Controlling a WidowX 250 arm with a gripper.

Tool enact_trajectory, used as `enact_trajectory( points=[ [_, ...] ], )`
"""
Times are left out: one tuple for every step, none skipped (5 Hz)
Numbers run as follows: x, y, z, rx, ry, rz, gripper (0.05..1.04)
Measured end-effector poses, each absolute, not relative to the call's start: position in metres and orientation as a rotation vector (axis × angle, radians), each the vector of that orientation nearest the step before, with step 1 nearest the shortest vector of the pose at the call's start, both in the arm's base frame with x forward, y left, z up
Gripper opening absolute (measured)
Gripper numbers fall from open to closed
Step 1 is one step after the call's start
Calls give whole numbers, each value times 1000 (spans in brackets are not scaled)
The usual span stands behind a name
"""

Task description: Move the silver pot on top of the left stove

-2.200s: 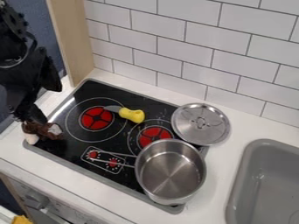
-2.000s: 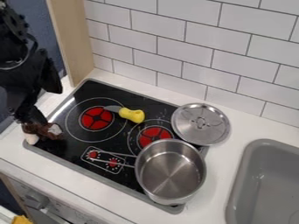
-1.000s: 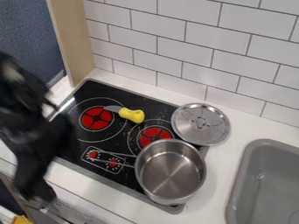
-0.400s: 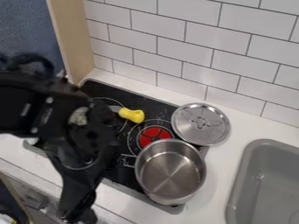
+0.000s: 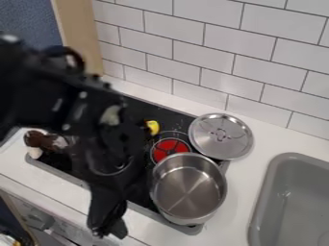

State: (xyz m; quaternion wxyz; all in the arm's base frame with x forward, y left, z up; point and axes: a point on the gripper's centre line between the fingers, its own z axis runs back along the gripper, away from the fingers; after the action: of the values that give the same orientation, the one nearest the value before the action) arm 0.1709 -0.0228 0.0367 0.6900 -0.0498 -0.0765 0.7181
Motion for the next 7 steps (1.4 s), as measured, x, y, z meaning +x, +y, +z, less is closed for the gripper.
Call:
enact_trajectory(
  points=[
    [181,-34,27,-85,-163,1605,999],
    [187,-41,14,-73,-180,1599,999],
    [194,-45,4,-57,-185,1592,972],
    [198,-48,-7,-35,-192,1577,855],
    [202,-50,-10,-56,-204,1549,544],
    [199,-49,-9,-57,-164,1538,263],
    [201,-46,-5,-71,-159,1540,108]
  ],
)
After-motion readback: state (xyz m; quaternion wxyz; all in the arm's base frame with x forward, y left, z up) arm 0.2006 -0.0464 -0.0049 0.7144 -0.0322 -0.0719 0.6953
